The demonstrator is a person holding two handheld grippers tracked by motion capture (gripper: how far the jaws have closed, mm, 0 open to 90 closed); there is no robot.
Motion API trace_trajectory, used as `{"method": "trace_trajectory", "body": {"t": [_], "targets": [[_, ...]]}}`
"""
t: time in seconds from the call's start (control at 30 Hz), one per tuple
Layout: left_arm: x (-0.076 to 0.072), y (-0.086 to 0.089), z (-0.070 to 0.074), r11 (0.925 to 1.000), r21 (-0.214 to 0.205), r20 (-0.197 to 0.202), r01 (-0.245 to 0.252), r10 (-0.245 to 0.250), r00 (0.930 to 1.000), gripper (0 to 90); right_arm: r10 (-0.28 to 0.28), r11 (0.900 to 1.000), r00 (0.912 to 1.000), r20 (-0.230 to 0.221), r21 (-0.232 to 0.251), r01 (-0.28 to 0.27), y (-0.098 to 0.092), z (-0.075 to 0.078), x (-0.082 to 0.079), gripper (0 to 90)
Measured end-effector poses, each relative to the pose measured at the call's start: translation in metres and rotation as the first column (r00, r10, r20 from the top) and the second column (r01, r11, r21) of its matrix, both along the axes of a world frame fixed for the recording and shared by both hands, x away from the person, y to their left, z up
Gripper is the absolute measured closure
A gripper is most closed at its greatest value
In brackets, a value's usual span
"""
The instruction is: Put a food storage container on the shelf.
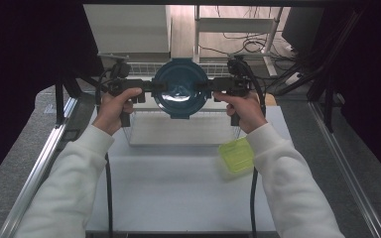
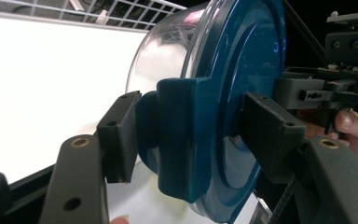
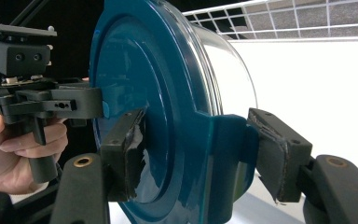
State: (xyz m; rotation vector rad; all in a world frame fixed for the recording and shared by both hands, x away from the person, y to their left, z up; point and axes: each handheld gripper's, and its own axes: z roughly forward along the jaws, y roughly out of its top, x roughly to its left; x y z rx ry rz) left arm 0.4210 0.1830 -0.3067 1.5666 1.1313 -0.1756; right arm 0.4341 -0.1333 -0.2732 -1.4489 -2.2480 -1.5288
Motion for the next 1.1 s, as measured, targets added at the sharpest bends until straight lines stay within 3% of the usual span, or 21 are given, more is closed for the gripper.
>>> {"method": "trace_trajectory", "body": {"t": [0.4, 0.73, 0.97, 1.1], "targets": [[0.035, 0.000, 0.006, 1.0000, 0.006, -0.030, -0.003, 0.003, 0.9996, 40.1, -0.027, 0.9992, 0.9991, -0.032, 0.029, 0.028, 0.000, 0.001, 0.037, 38.3], [0.056, -0.001, -0.009, 0.9999, -0.010, -0.091, 0.004, -0.005, 0.9959, 40.0, -0.038, 0.9991, 0.9961, -0.080, 0.016, 0.039, -0.001, -0.009, 0.054, 38.3], [0.065, -0.003, -0.017, 0.9971, -0.057, -0.142, -0.050, 0.042, 0.9890, 39.8, -0.073, 0.9961, 0.9888, -0.131, 0.041, 0.079, -0.001, -0.016, 0.065, 37.9], [0.070, -0.004, -0.019, 0.9954, -0.064, -0.161, -0.072, 0.061, 0.9851, 39.5, -0.088, 0.9943, 0.9842, -0.154, 0.046, 0.096, -0.001, -0.019, 0.071, 36.4]]}}
